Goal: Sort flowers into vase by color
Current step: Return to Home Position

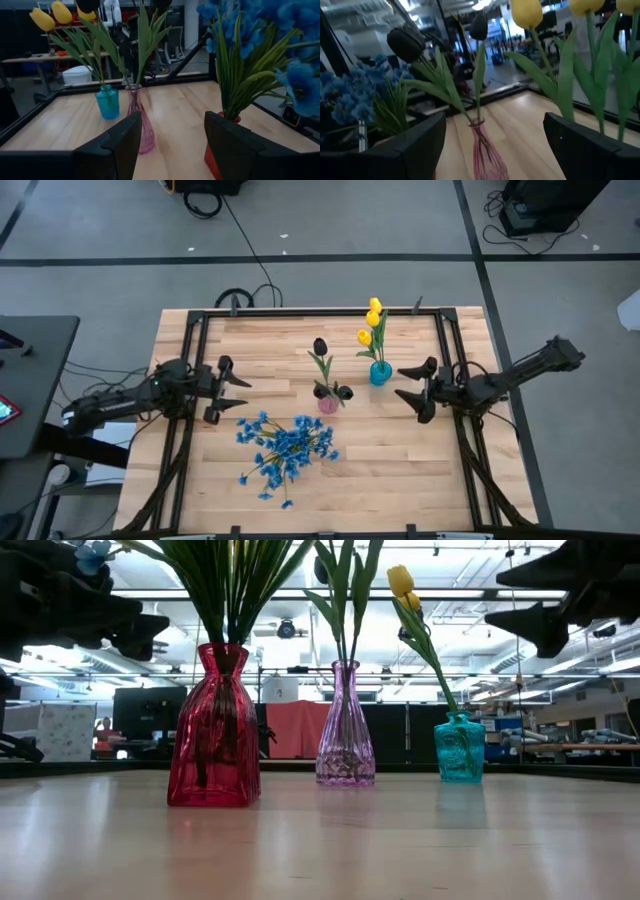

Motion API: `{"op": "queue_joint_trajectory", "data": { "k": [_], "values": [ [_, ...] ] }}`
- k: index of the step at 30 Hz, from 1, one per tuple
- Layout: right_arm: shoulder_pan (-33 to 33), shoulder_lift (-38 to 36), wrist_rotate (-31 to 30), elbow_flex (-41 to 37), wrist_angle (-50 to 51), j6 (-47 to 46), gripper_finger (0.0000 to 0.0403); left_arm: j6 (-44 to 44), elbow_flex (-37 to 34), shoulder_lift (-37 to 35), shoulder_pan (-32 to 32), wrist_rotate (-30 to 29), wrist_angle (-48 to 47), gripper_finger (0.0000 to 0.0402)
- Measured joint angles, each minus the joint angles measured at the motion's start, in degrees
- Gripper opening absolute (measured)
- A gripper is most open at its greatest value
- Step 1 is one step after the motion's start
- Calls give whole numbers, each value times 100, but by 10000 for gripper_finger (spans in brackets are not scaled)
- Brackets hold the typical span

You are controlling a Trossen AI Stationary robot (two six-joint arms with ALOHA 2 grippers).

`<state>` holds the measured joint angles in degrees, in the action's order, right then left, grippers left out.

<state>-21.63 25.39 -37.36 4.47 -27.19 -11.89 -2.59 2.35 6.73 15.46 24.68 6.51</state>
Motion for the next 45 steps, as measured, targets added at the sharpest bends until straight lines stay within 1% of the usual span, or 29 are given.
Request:
{"op": "queue_joint_trajectory", "data": {
  "k": [3,7,11,14,17,22,28,34,39,45],
  "values": [
    [0,-470,8,387,1080,-114,344,-2,1,-321,0,-83,-263,223],
    [0,-1088,185,886,2152,-38,336,-12,2,-680,0,-117,-631,223],
    [0,-1716,188,1148,3216,-41,311,-36,7,-676,-2,-123,-776,223],
    [0,-2182,239,1098,3616,-215,290,-34,1,-676,-7,-119,-801,223],
    [0,-2524,246,784,3614,-262,272,147,-180,-676,-20,19,-303,223],
    [0,-2520,242,190,3033,-211,251,151,-184,-674,-20,49,-287,223],
    [0,-2523,284,-191,2932,-487,231,246,-184,-674,-20,84,-287,223],
    [-7,-2475,355,-323,2522,-516,205,282,-185,-674,-20,43,-289,223],
    [-4,-2465,-193,-349,2464,-552,187,301,-186,-674,-20,-386,-300,223],
    [-4,-2460,-202,-349,2467,-600,187,286,-188,-674,-20,-406,-147,223]
  ]
}}
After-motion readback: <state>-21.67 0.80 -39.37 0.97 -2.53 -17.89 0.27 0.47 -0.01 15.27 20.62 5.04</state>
